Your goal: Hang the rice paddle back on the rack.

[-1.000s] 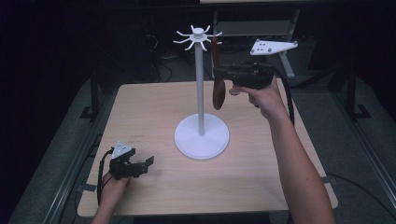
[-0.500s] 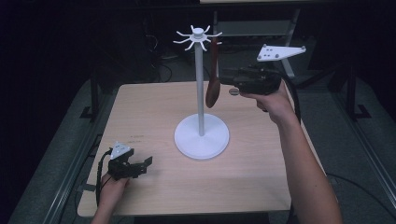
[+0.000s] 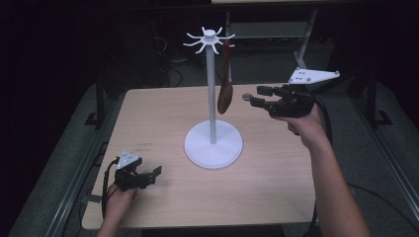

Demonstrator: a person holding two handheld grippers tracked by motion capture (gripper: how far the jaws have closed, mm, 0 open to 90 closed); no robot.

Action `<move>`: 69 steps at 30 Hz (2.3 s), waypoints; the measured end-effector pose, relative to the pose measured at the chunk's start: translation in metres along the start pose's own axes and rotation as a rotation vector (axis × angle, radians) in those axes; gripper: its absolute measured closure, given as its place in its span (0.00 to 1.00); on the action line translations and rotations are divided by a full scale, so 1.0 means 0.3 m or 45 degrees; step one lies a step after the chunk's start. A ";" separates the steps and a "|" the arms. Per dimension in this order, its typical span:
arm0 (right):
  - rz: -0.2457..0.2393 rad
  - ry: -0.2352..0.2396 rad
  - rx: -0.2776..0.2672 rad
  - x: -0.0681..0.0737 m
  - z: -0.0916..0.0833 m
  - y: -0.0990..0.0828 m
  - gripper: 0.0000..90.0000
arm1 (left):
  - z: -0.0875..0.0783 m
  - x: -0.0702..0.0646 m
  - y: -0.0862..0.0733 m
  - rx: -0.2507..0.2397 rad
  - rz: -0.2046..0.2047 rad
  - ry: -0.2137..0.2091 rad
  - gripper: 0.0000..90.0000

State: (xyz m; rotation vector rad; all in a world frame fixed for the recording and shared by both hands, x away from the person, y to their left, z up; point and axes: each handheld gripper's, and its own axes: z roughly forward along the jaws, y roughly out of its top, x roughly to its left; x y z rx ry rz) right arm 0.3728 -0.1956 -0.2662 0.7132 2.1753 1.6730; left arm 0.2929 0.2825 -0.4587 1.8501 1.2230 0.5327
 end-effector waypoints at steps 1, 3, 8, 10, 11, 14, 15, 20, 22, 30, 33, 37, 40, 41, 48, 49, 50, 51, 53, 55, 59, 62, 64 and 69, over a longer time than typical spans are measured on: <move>0.006 -0.006 0.004 -0.002 -0.005 -0.013 0.53 | -0.001 0.000 0.000 0.006 -0.001 -0.001 0.14; 0.013 -0.024 0.013 -0.004 -0.014 -0.039 0.52 | -0.003 0.001 -0.001 0.006 0.002 0.000 0.14; 0.030 -0.061 0.054 -0.006 -0.028 -0.111 0.50 | -0.001 -0.003 -0.002 -0.005 0.006 -0.002 0.14; 0.040 -0.074 0.076 -0.007 -0.033 -0.142 0.50 | -0.002 -0.005 -0.001 0.000 0.009 0.000 0.14; 0.040 -0.078 0.084 -0.008 -0.034 -0.156 0.49 | -0.002 -0.006 -0.001 0.004 0.012 0.001 0.14; 0.050 -0.093 0.123 -0.010 -0.035 -0.196 0.49 | 0.000 -0.007 0.000 0.001 0.015 0.000 0.14; 0.051 -0.097 0.130 -0.011 -0.035 -0.205 0.48 | 0.001 -0.008 -0.001 -0.002 0.014 0.000 0.14; 0.075 -0.119 0.170 -0.016 -0.043 -0.269 0.47 | 0.004 -0.007 -0.001 -0.003 0.009 -0.004 0.14; 0.085 -0.131 0.187 -0.018 -0.045 -0.300 0.46 | 0.003 -0.005 -0.001 0.004 0.017 -0.004 0.14; 0.105 -0.157 0.228 -0.013 -0.054 -0.402 0.46 | 0.003 -0.007 0.000 0.017 0.025 -0.004 0.14; 0.116 -0.166 0.239 -0.011 -0.058 -0.443 0.46 | 0.003 -0.006 0.001 0.028 0.037 -0.005 0.14; 0.130 -0.195 0.272 -0.008 -0.062 -0.488 0.45 | 0.003 -0.008 0.001 0.023 0.041 -0.006 0.14; 0.143 -0.205 0.290 -0.002 -0.070 -0.524 0.45 | 0.002 -0.009 0.001 0.022 0.043 -0.009 0.14; 0.150 -0.210 0.297 -0.001 -0.073 -0.537 0.44 | 0.003 -0.010 0.001 0.021 0.040 -0.009 0.14; 0.202 -0.270 0.322 -0.002 -0.105 -0.623 0.43 | 0.002 -0.014 0.002 0.023 0.054 -0.014 0.14; 0.208 -0.274 0.324 -0.002 -0.108 -0.632 0.43 | 0.000 -0.013 0.002 0.031 0.066 -0.016 0.14; 0.217 -0.276 0.326 -0.004 -0.112 -0.645 0.43 | 0.002 -0.016 0.001 0.020 0.058 -0.017 0.14; 0.222 -0.279 0.331 -0.004 -0.115 -0.658 0.43 | 0.001 -0.016 0.002 0.022 0.060 -0.017 0.14; 0.231 -0.288 0.349 -0.002 -0.119 -0.684 0.43 | 0.001 -0.016 0.002 0.021 0.063 -0.019 0.14; 0.237 -0.290 0.368 0.000 -0.121 -0.700 0.43 | 0.002 -0.018 0.003 0.019 0.060 -0.020 0.14; 0.227 -0.291 0.389 -0.003 -0.118 -0.709 0.43 | 0.002 -0.020 0.004 0.026 0.079 -0.026 0.14; 0.229 -0.287 0.397 -0.004 -0.115 -0.713 0.43 | 0.004 -0.024 0.004 0.023 0.070 -0.030 0.14; 0.225 -0.286 0.402 -0.004 -0.117 -0.714 0.43 | 0.006 -0.023 0.005 0.022 0.076 -0.031 0.14; 0.220 -0.287 0.394 -0.007 -0.120 -0.712 0.42 | 0.007 -0.023 0.005 0.027 0.078 -0.029 0.14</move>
